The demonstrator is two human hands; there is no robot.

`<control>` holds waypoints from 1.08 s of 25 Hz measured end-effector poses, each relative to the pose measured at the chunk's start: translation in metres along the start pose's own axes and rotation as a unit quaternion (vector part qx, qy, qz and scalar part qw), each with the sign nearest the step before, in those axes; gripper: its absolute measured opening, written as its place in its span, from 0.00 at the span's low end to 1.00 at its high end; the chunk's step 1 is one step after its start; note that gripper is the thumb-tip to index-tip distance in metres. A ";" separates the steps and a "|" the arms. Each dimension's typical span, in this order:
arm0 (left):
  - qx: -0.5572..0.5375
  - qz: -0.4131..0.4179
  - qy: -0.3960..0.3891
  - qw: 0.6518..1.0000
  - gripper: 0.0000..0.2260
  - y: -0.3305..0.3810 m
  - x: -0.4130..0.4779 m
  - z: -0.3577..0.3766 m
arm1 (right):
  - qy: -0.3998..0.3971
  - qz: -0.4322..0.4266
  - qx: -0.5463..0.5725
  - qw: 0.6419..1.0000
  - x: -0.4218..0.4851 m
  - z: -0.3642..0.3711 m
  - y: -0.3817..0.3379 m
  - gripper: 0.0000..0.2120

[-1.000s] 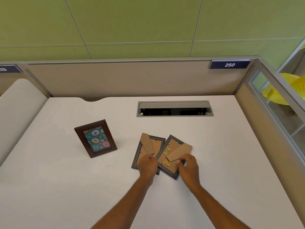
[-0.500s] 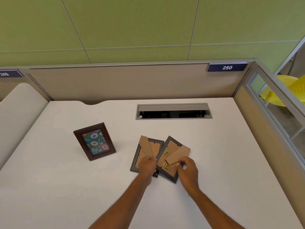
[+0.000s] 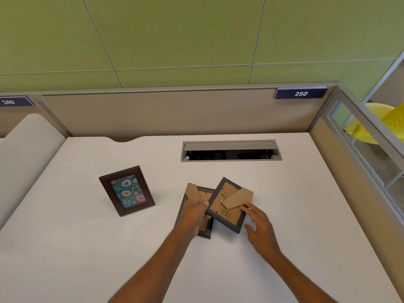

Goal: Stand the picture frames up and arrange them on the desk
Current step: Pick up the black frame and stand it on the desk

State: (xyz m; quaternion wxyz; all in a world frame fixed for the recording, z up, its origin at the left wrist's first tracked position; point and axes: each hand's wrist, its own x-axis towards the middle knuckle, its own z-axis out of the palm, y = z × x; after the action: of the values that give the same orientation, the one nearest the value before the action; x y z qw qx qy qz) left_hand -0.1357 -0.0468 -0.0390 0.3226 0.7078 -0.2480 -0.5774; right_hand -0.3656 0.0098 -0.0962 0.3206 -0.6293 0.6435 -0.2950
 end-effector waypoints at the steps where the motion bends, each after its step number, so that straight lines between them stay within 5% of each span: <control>1: -0.017 -0.012 -0.007 1.000 0.07 0.006 -0.001 -0.002 | 0.003 -0.021 -0.016 1.000 0.003 -0.004 -0.001 0.29; 10: -0.104 -0.051 -0.126 0.985 0.10 0.049 -0.008 -0.027 | 0.078 -0.220 -0.071 0.970 0.042 -0.041 -0.024 0.21; 18: -0.085 0.079 -0.147 0.982 0.23 0.059 -0.014 -0.030 | 0.081 -0.105 0.077 0.988 0.051 -0.044 -0.056 0.13; 27: -0.014 0.172 -0.151 0.973 0.11 0.054 -0.021 -0.019 | 0.070 0.038 0.256 0.963 0.055 -0.048 -0.084 0.09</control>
State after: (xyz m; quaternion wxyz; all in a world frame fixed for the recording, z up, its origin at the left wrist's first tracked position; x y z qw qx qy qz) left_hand -0.1205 -0.0645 0.0167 0.3859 0.5546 -0.4040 -0.6166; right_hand -0.3509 -0.0489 -0.0033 0.4363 -0.4791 0.5910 -0.4804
